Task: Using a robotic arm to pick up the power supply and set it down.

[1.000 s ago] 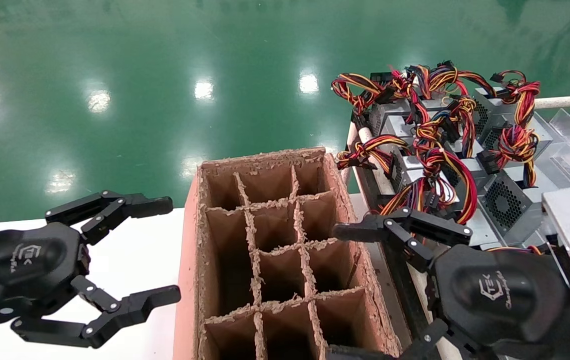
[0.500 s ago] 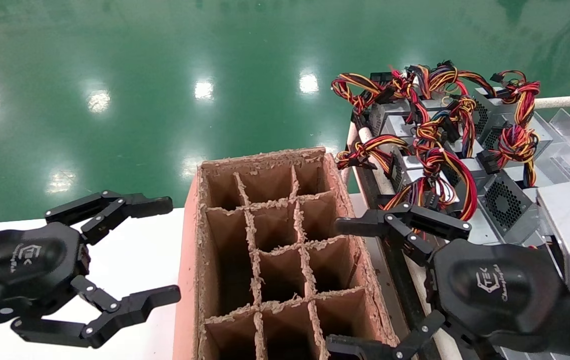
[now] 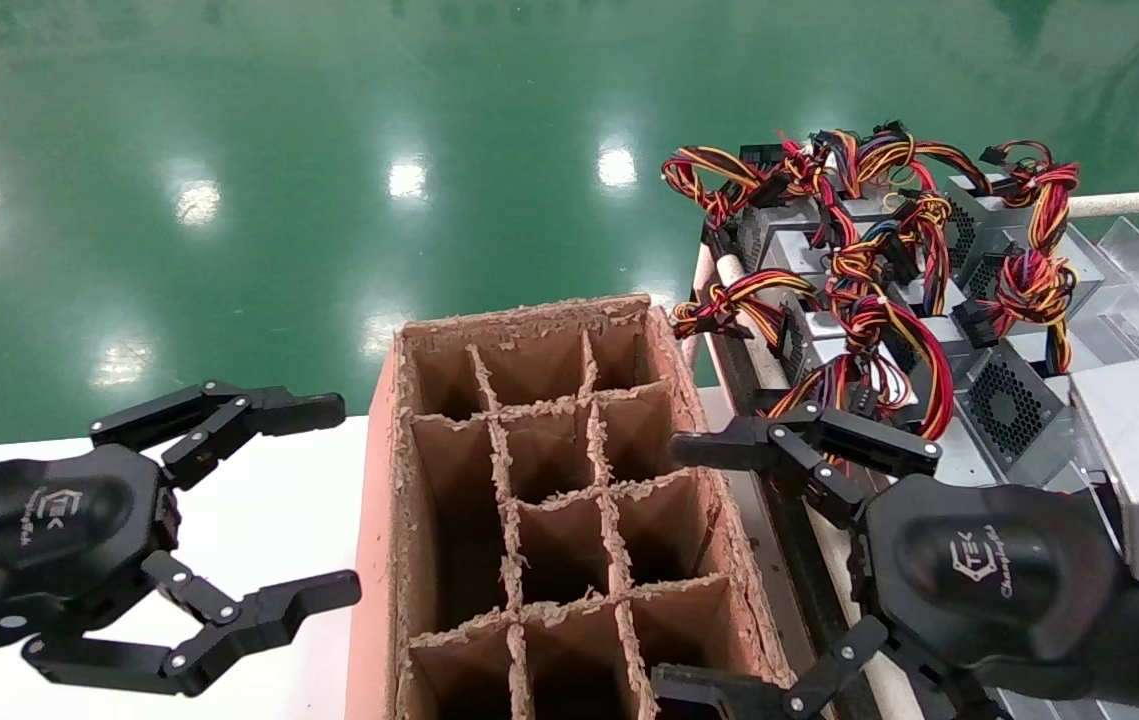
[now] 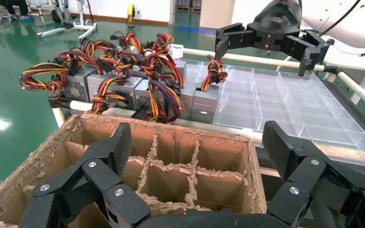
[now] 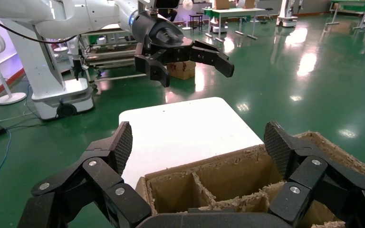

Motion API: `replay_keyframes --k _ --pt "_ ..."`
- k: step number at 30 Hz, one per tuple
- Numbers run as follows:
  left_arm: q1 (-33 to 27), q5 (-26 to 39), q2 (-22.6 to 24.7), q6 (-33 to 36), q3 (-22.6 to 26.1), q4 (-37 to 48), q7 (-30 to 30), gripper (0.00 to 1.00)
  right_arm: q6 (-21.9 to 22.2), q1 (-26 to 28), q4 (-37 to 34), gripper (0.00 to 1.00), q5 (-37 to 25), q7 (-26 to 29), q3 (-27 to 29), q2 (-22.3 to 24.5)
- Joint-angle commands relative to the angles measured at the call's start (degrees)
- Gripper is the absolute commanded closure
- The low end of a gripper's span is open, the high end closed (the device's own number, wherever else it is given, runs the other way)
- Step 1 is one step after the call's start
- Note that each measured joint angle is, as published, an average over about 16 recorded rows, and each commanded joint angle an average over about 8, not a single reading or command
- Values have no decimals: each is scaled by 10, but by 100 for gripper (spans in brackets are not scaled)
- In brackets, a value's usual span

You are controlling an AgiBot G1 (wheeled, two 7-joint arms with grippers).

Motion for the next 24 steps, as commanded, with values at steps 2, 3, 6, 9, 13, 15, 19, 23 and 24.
replay_keyframes --k 2,3,6,9,13,15,19,23,24 --pt "0 0 0 0 0 0 0 0 0 0 0 0 0 0 0 0" --pt "0 0 0 0 0 0 0 0 0 0 0 0 0 0 0 0" --pt "0 0 0 0 0 0 0 0 0 0 0 0 -1 0 0 0" --pt "0 0 0 0 0 0 0 0 0 1 0 0 -1 0 0 0" --pt "0 0 0 0 0 0 0 0 1 1 -1 0 -1 -1 0 0" --pt "0 0 0 0 0 0 0 0 1 1 -1 0 -1 -1 0 0" --pt "0 0 0 0 0 0 0 0 1 1 -1 0 -1 -1 0 0" --pt "0 0 0 0 0 0 0 0 1 1 -1 0 -1 -1 0 0" --pt "0 0 0 0 0 0 0 0 1 1 -1 0 -1 -1 0 0"
